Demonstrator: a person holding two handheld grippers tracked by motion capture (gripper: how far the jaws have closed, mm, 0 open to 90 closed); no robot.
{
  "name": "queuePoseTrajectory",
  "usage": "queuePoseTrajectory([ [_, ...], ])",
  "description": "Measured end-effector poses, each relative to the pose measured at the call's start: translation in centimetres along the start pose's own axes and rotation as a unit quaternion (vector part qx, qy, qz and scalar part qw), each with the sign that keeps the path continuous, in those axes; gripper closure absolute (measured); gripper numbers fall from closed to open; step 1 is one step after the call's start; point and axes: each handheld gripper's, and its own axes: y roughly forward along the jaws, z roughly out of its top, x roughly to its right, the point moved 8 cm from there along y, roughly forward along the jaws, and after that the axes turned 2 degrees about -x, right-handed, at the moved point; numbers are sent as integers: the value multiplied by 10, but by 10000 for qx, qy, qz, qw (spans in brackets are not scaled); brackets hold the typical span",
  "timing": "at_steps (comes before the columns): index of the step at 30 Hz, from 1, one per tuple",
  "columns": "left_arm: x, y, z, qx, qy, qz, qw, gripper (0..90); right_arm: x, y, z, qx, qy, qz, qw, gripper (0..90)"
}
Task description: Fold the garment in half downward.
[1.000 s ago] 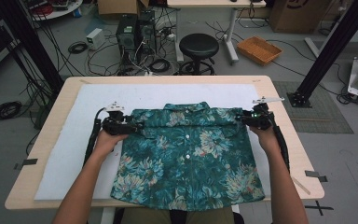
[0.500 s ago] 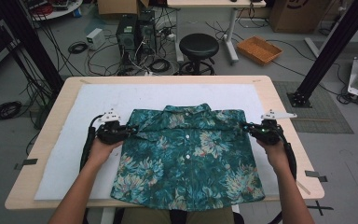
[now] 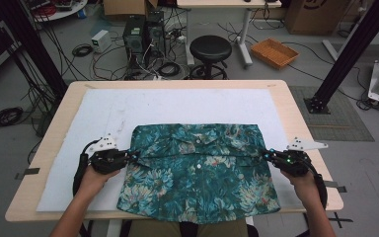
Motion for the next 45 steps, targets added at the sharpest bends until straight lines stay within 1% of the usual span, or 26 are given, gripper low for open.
queuePoseTrajectory([
  [2,4,-3,-4,-15,37,-45,10000,865,-4,-3,-3,-11,-74,12,10000,896],
  [3,4,-3,-4,-15,37,-45,10000,865,-4,-3,-3,-11,-74,12,10000,896],
  [4,9,-7,-8,-6,29,-98,9999,865,-10,-8,-8,-36,-134,60,9999,896],
  [9,13,-15,-14,43,-23,-152,9999,866,-20,-18,-14,-6,-208,95,9997,896],
  [13,18,-23,-20,71,-30,-282,9996,866,-28,-28,-20,27,-284,114,9995,896],
  [17,22,-27,-26,30,-29,-398,9992,866,-32,-37,-29,-33,-241,180,9995,896],
  [18,23,-27,-28,8,-7,-402,9992,866,-33,-38,-32,-71,-261,179,9995,895],
  [21,23,-27,-30,-4,-19,-422,9991,860,-33,-40,-38,-125,-203,189,9995,891],
  [22,22,-26,-29,23,-90,-458,9989,831,-33,-39,-38,-115,-205,181,9996,860],
  [23,21,-25,-28,32,-205,-463,9987,748,-32,-39,-37,-99,-154,160,9997,784],
  [24,19,-23,-26,19,-332,-475,9983,624,-30,-39,-36,-77,-49,114,9999,682],
  [25,17,-21,-25,-1,-396,-403,9984,526,-27,-39,-33,-26,34,75,10000,598],
  [26,14,-20,-23,-2,-419,-303,9987,474,-24,-39,-30,33,150,12,9999,541],
  [27,11,-18,-22,-11,-444,-246,9987,448,-21,-39,-27,64,225,-68,9997,511],
  [28,9,-17,-19,9,-501,-176,9986,429,-17,-38,-24,104,243,-150,9995,484],
  [29,9,-17,-19,9,-501,-176,9986,404,-17,-38,-24,104,243,-150,9995,484],
  [30,5,-16,-16,78,-567,-76,9983,404,-15,-37,-21,136,241,-215,9994,459],
  [31,2,-16,-14,113,-563,-35,9983,391,-12,-35,-18,164,240,-290,9992,439],
  [32,0,-16,-12,157,-589,11,9981,386,-10,-34,-16,184,233,-309,9991,424],
  [34,-6,-15,-7,260,-639,169,9975,357,-6,-30,-12,195,217,-406,9988,399],
  [35,-11,-14,-4,288,-674,267,9970,352,-5,-28,-11,192,223,-435,9986,390],
  [37,-16,-12,0,365,-720,393,9960,347,0,-23,-8,177,257,-533,9981,374],
  [39,-24,-7,4,308,-748,575,9951,339,5,-16,-5,168,311,-632,9974,352],
  [40,-26,-5,5,286,-724,620,9950,337,9,-11,-3,119,376,-744,9964,332],
  [42,-29,1,8,224,-690,706,9949,336,13,-6,-1,73,445,-819,9956,329],
  [45,-34,14,11,20,-647,903,9938,335,22,6,3,-42,513,-1046,9932,323],
])
